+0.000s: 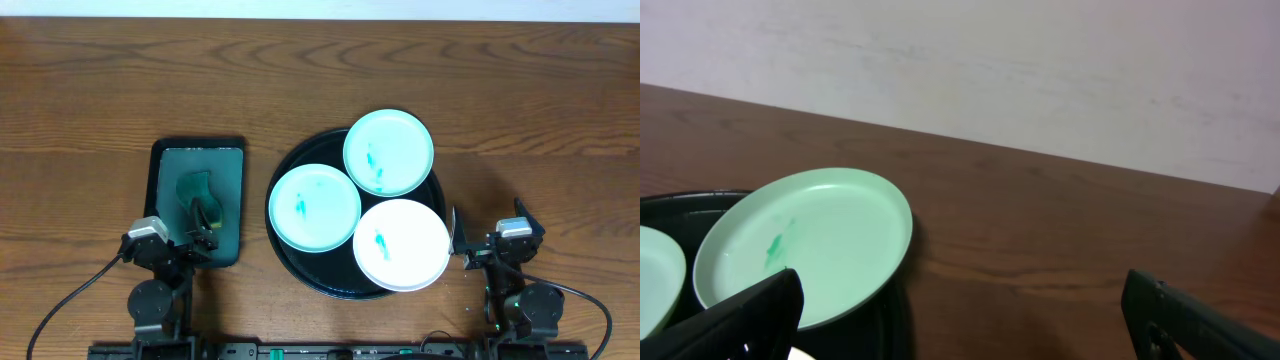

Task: Clean dirty plates on tray and stack at the side
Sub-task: 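Move the left gripper over the sponge tray and the right toward the plates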

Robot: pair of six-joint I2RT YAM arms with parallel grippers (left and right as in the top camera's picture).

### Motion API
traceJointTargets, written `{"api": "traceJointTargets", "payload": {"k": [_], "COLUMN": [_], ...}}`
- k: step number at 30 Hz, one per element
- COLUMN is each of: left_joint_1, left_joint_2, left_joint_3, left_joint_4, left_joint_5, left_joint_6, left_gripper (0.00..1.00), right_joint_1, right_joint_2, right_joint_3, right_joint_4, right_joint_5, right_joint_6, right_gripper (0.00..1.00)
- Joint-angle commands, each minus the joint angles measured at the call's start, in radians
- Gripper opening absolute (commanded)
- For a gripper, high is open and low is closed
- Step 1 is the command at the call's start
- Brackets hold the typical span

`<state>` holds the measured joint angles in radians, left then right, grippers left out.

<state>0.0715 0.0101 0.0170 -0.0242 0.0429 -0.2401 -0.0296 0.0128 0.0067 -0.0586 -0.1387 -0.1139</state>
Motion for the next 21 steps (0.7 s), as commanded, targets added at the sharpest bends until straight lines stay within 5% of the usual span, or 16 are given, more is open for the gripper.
{"api": "traceJointTargets", "payload": {"k": [1,11,21], "left_joint_1": [0.006,0.006,0.006], "left_joint_2": [-0.006,0.115,0.695], "left_joint_3": [-0.012,0.102,0.509], "left_joint_4": [-0.032,-0.051,-0.206], "left_joint_5": [0.118,0.148,0.148], "left_joint_6": [-0.009,-0.005,-0.005], "left_gripper": [0.79,0.8,0.79], "right_joint_1": [0.011,0.011,0.011], "right_joint_2": [0.0,0.0,0.0], "right_joint_3": [-0.002,-0.002,-0.002], "right_joint_4": [-0.003,-0.004,0.002], "right_joint_5": [-0.008,-0.008,-0.008], "right_joint_6": [-0.007,-0.007,-0.007], "right_gripper": [0.99,0.99,0.99]}}
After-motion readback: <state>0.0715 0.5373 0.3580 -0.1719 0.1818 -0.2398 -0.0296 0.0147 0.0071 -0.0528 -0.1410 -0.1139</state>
